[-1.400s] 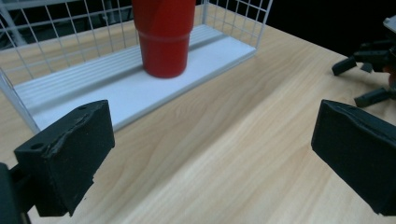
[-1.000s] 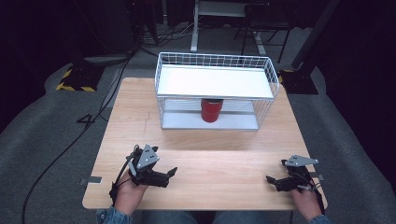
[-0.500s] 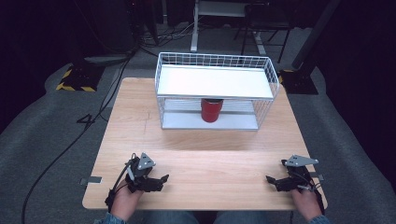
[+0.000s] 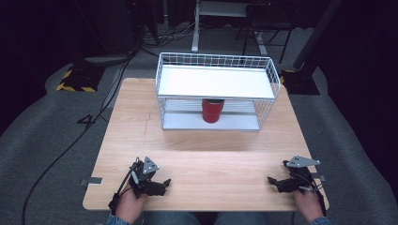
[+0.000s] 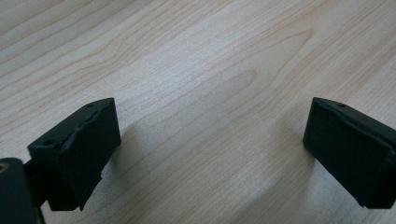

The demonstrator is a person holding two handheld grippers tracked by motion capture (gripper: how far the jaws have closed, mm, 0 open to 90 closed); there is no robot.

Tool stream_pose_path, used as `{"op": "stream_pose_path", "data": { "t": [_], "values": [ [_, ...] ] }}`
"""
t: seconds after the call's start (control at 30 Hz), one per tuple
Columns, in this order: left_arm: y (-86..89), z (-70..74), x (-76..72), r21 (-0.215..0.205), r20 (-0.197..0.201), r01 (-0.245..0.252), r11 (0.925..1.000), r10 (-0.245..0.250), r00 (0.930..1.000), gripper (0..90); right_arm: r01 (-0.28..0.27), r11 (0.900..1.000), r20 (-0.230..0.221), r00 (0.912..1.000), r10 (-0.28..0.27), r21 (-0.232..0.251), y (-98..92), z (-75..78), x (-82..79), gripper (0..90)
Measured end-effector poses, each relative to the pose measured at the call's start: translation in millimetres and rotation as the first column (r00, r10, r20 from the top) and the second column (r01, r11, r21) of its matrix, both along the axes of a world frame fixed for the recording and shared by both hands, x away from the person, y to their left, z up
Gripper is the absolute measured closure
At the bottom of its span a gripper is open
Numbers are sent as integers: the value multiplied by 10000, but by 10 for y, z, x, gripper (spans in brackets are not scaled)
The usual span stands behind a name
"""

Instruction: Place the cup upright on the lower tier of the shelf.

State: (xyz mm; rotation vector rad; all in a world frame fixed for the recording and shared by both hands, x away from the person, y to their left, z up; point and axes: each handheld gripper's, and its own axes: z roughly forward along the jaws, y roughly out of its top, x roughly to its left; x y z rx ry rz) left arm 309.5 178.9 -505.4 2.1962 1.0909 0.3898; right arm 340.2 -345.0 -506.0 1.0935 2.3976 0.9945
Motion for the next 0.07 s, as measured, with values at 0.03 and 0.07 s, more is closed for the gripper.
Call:
{"op": "stream_pose_path", "data": {
  "t": [0.03,0.07],
  "values": [
    [-11,-3,3,15,14,-119,9999,119,9999,5,9,10000,-1,10000,-9,0,-1,0,-2,0],
    [-26,-3,2,1,-18,-263,9997,263,9997,1,96,10000,-1,10000,-96,7,2,0,-8,0]
  ]
}}
